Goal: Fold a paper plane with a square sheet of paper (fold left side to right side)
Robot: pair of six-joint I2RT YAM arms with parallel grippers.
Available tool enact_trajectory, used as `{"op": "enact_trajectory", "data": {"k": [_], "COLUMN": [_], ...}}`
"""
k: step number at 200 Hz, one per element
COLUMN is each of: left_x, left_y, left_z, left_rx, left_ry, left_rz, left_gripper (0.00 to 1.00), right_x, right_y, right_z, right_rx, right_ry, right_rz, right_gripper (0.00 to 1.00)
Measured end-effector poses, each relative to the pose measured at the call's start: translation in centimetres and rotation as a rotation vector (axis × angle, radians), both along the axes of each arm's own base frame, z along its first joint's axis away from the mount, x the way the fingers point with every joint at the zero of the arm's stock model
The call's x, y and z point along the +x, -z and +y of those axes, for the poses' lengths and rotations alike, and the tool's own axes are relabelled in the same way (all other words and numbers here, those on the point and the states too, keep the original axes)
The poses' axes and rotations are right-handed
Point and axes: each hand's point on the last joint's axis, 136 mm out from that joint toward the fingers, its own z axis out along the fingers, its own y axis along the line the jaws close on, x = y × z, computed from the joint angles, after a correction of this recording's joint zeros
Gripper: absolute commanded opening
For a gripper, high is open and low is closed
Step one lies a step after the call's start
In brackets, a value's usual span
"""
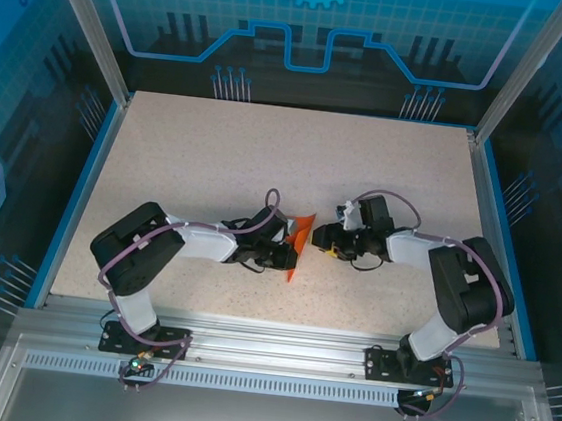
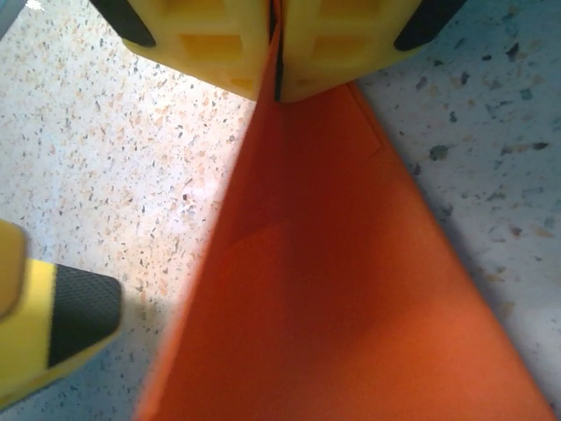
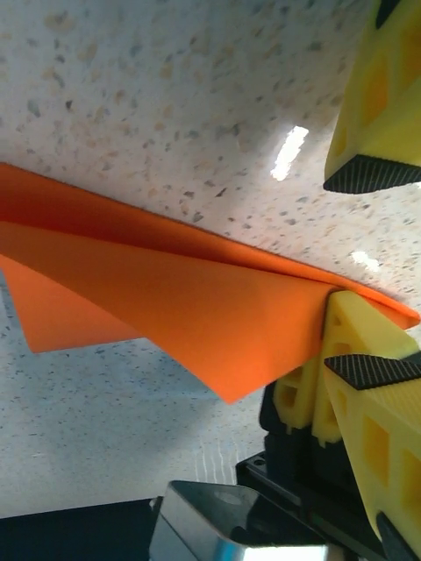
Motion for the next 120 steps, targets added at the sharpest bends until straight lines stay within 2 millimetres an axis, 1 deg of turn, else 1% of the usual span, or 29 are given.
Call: {"op": "enact_trajectory", "data": {"k": [23,64,94,120], "left_x": [0.1,0.2,0.2,0.2], "left_y": [0.0,0.0,-0.1,0.0], "left_z": [0.1,0.1,0.1,0.1], "left_rx": [-0.02,-0.038,-0.04,-0.04], "left_ry": [-0.01,-0.013,-0.013,-0.013], "left_rz": [0.01,0.008,0.01,0.01], "left_gripper": [0.11,0.11,0.11,0.12], "right_x": [0.7,1.0,1.5,1.8], "right_y": [0.4,1.1,1.5,1.7], "right_z": [1.2,2.8,3.1,3.3], "right_rx": [-0.004,-0.011,-0.022,-0.025], "right_ry": [-0.007,-0.027,-0.023,-0.018], "right_rz": [0.001,0.015,0.02,0.031], "right_gripper": [0.51,0.46,0.41,0.4]}}
